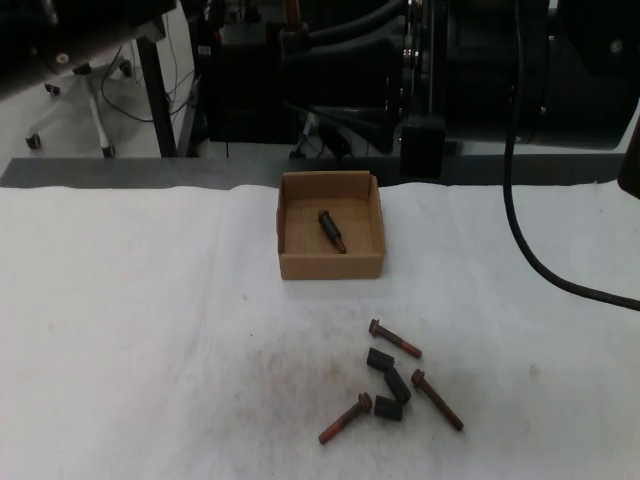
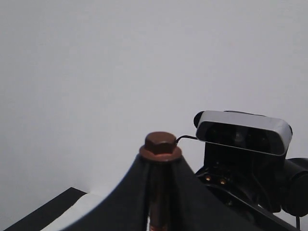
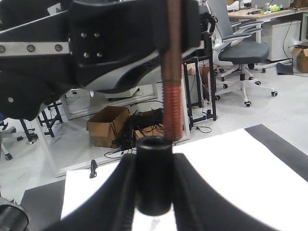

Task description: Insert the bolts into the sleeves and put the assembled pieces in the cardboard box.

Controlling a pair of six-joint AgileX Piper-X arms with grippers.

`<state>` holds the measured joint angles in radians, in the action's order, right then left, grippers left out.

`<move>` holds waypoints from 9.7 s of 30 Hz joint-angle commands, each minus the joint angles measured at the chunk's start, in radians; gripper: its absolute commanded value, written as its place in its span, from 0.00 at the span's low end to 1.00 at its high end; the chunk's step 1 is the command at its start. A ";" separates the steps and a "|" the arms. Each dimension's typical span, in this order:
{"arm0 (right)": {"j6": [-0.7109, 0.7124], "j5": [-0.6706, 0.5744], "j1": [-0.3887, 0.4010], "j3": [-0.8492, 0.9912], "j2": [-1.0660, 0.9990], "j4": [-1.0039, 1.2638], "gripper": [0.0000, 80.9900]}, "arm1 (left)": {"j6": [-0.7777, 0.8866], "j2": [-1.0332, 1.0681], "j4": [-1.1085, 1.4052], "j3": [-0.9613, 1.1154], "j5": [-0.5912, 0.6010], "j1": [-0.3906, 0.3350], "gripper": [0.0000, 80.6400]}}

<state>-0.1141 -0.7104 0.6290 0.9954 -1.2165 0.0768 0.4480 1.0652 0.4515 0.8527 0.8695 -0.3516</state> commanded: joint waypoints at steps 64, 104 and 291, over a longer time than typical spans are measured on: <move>-0.080 0.473 -0.095 0.104 -0.124 -0.307 0.01 | -0.098 -0.005 -0.370 0.005 -0.294 0.134 0.00; -0.091 0.600 -0.261 0.992 -1.052 -0.830 0.38 | -0.247 -0.036 -1.084 0.005 -0.315 0.132 0.00; 0.948 0.637 0.001 0.116 -0.469 -0.867 0.37 | -0.493 -0.250 -1.091 -0.083 -0.672 -0.002 0.00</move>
<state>0.8066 -0.0741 0.6280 1.0995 -1.6868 -0.7803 -0.0499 0.8278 -0.6555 0.7686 0.1894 -0.3580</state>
